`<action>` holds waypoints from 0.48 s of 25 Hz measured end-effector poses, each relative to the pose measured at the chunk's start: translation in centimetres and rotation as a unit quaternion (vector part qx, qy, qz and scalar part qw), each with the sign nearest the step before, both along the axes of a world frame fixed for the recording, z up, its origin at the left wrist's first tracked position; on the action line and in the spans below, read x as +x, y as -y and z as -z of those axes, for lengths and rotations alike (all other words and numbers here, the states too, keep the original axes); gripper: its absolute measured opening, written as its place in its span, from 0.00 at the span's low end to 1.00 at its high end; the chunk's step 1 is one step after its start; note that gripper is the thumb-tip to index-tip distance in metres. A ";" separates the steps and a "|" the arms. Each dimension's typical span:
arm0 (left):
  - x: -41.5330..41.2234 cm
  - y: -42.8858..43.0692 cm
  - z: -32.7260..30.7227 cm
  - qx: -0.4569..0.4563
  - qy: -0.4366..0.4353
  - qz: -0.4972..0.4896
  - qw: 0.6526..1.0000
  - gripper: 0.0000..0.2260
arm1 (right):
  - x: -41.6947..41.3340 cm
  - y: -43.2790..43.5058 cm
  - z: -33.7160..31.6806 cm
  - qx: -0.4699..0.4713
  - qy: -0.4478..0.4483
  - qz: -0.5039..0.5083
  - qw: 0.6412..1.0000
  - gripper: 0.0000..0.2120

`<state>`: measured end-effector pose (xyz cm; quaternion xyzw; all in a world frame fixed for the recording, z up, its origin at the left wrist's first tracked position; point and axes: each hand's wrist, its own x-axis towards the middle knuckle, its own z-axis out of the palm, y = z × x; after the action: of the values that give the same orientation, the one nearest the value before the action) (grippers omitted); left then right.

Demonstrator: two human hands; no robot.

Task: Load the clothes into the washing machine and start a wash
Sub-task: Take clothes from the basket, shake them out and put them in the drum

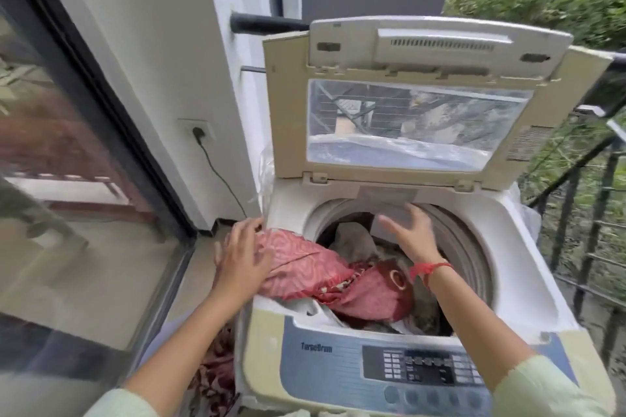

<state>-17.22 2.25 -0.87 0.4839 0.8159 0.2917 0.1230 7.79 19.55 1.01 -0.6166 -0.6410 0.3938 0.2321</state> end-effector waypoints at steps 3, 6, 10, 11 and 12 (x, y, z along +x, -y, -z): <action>-4.7 2.7 2.4 -0.128 0.058 -0.043 0.989 0.28 | -9.3 4.5 -1.9 0.012 0.070 -0.353 0.933 0.44; -6.6 4.2 4.4 -0.291 0.099 0.024 0.951 0.34 | -15.0 7.9 0.4 0.017 0.163 -0.397 0.903 0.30; -7.4 4.1 6.4 -0.286 0.138 -0.001 0.948 0.43 | -14.2 8.9 0.5 0.177 0.196 -0.387 0.883 0.09; -7.4 3.9 6.9 -0.279 0.128 -0.008 0.952 0.44 | -13.7 8.8 -0.8 0.177 0.163 -0.398 0.885 0.08; -7.3 3.7 7.0 -0.256 0.122 -0.007 0.959 0.44 | -13.2 8.6 -2.6 0.175 0.099 -0.404 0.892 0.07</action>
<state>-24.50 -1.46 -7.92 0.3916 0.8452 0.1312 0.3393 -5.46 10.91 3.61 -0.2897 -0.9130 0.2722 0.0923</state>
